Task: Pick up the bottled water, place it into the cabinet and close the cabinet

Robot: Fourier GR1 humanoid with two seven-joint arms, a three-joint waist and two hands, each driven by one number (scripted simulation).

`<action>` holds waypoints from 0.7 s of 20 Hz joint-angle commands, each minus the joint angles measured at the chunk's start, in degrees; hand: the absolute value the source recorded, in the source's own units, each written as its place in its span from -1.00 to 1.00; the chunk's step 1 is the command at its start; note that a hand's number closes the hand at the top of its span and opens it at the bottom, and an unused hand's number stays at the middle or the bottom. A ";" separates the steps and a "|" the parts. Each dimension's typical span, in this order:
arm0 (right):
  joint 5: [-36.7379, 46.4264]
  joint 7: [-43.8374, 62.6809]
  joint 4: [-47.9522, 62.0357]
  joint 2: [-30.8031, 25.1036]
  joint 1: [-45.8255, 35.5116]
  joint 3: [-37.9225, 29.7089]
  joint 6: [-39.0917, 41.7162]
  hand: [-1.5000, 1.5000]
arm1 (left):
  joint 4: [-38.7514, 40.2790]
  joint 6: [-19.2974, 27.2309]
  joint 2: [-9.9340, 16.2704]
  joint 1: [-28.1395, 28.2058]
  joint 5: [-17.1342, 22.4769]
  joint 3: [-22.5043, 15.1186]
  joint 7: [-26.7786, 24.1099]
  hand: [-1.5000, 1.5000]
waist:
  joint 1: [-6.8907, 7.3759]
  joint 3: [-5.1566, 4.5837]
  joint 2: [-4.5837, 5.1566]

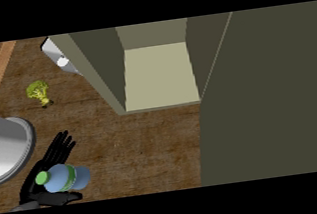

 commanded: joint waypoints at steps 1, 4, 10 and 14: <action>0.55 0.34 -0.44 0.45 0.32 0.62 -0.86 -1.00 | 3.66 -10.40 -0.55 0.39 0.80 -0.85 -7.72 -1.00 | -0.03 -0.03 0.01; 0.04 0.30 0.16 0.42 0.35 1.32 -0.33 -1.00 | 4.01 -12.21 -1.80 -2.09 1.52 -2.15 -5.78 -1.00 | -0.34 -0.05 0.06; 0.52 -1.61 -0.16 0.38 2.00 1.42 -0.08 -1.00 | 5.74 -12.92 -3.21 -2.95 2.56 -3.42 -5.03 -1.00 | -0.66 -0.05 -0.04; -0.26 -2.70 3.18 -0.33 1.13 0.55 1.25 -1.00 | 4.68 -14.76 -3.93 -4.08 3.53 -4.72 -3.35 -1.00 | -0.34 0.04 -0.10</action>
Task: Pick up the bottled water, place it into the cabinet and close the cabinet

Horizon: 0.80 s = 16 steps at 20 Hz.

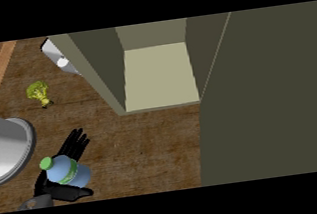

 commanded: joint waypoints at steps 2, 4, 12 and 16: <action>-0.01 0.07 0.70 0.18 -0.85 -0.39 -0.45 -1.00 | -1.23 -11.41 -2.05 1.95 -0.98 -3.57 -8.64 -1.00 | 0.44 -0.16 0.02; -1.45 -0.55 0.16 -0.68 0.08 -1.14 0.64 -1.00 | -0.81 -13.41 -0.34 0.71 0.25 -3.34 -6.92 -1.00 | 0.22 -0.13 0.01; 0.12 -0.25 -0.66 0.28 0.90 0.95 -0.78 -1.00 | -3.88 -11.04 -2.95 2.28 1.09 -6.22 -8.86 1.00 | 0.44 -0.11 -0.10; -0.09 1.00 0.10 -0.15 -1.09 -0.15 -1.12 -1.00 | -3.85 -8.90 -3.15 2.26 0.04 -7.89 -11.15 1.00 | 0.38 -0.15 0.03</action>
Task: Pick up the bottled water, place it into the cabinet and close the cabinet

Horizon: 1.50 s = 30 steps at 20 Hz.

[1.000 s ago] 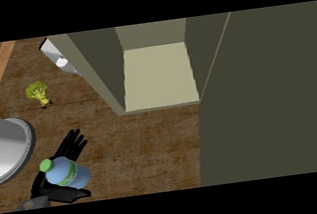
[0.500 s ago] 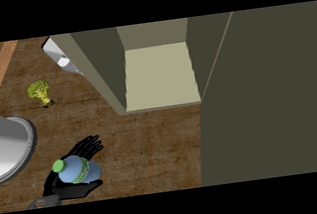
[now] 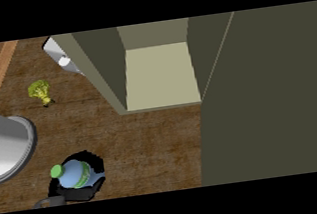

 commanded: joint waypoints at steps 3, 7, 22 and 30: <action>-0.26 -0.07 1.44 0.65 -1.29 -0.54 -0.90 -1.00 | -0.77 -8.57 1.45 -0.11 0.46 -0.84 -8.93 1.00 | 0.14 0.03 -0.03; -0.02 1.07 -1.18 -0.27 -0.08 0.07 -0.80 -1.00 | 3.89 0.12 -0.56 -1.24 9.35 7.99 -3.86 1.00 | 0.20 0.00 0.06; 3.29 -0.77 -0.64 0.79 1.48 4.85 -1.78 -1.00 | 1.10 4.36 -2.94 -5.80 20.66 14.59 8.97 1.00 | 0.33 0.11 -0.18; -0.03 0.75 2.79 -0.32 -4.07 0.51 -2.28 -1.00 | -22.14 14.79 -8.45 0.53 23.07 9.42 22.63 1.00 | 0.89 0.18 -0.31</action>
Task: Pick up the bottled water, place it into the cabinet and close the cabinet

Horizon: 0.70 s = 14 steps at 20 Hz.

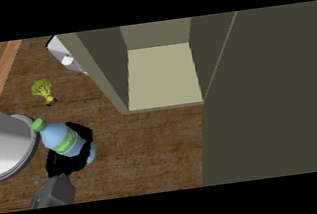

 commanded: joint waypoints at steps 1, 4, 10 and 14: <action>0.30 0.80 -0.93 0.44 0.79 2.33 -0.78 -1.00 | -12.59 3.85 -1.75 3.82 1.65 -2.54 7.27 1.00 | 0.09 0.01 -0.07; 1.71 -1.99 3.62 1.02 -0.58 2.49 -0.77 -1.00 | -18.52 8.41 -4.84 3.24 1.13 -4.93 10.10 1.00 | -0.04 0.00 0.01; 2.66 0.72 1.57 2.37 -2.32 4.75 -3.59 -1.00 | -28.53 18.67 -6.44 1.13 0.54 -11.29 14.14 1.00 | -0.19 -0.03 0.06; -1.11 1.81 -1.59 -0.99 0.08 2.87 -1.09 -1.00 | -29.18 29.29 -6.48 -2.01 -0.26 -19.49 11.56 1.00 | -0.64 -0.03 0.06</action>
